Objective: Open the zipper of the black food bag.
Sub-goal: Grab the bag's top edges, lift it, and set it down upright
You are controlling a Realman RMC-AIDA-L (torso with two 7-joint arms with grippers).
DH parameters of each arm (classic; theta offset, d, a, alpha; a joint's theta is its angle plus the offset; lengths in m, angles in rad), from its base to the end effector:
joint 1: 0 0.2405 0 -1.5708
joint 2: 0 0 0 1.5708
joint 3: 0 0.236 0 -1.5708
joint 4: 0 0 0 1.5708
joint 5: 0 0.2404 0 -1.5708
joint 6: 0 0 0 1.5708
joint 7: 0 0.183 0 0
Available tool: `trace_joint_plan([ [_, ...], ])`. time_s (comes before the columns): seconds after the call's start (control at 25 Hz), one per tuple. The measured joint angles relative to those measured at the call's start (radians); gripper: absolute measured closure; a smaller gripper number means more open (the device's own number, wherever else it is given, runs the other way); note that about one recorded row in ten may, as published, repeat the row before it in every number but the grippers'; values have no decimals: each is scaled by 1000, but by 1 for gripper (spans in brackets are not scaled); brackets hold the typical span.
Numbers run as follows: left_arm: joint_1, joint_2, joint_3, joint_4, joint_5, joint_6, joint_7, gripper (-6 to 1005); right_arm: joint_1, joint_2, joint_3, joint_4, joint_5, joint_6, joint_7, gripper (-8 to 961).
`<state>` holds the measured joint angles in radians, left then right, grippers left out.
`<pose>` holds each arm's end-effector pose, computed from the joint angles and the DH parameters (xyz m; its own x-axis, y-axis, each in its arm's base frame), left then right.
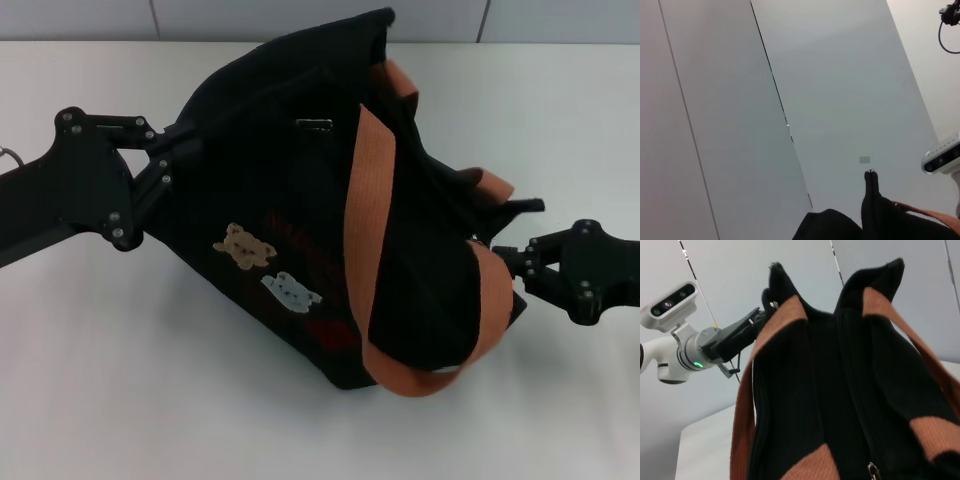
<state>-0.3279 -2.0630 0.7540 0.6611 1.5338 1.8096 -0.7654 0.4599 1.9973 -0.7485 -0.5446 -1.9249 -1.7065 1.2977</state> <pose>-0.2405 0.3099 0.0312 0.6950 -0.3069 0.6502 0.1012 -0.8536 -0.5110 0.2696 0.3166 -0.0136 0.7663 -0.3553 -0.5354 -0.4329 -0.9012 -0.0216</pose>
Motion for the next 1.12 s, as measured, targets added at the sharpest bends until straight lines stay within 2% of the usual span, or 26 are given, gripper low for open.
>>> trace_joint_plan([
  [0.44,19,1,-26,0,0,-3,0,929,-22,-13,22,1,-8,4,8,920],
  [0.76,29,1,-36,-6,1,-9,-13,929,-24,-16,45,2,-7,6,9,915],
  [1.0,31,2,-38,-64,-1,-41,-19,929,-24,-9,106,2,0,-1,11,911],
  [1.12,33,0,-38,-100,-2,-74,-15,929,-20,1,162,2,1,-1,22,909],
])
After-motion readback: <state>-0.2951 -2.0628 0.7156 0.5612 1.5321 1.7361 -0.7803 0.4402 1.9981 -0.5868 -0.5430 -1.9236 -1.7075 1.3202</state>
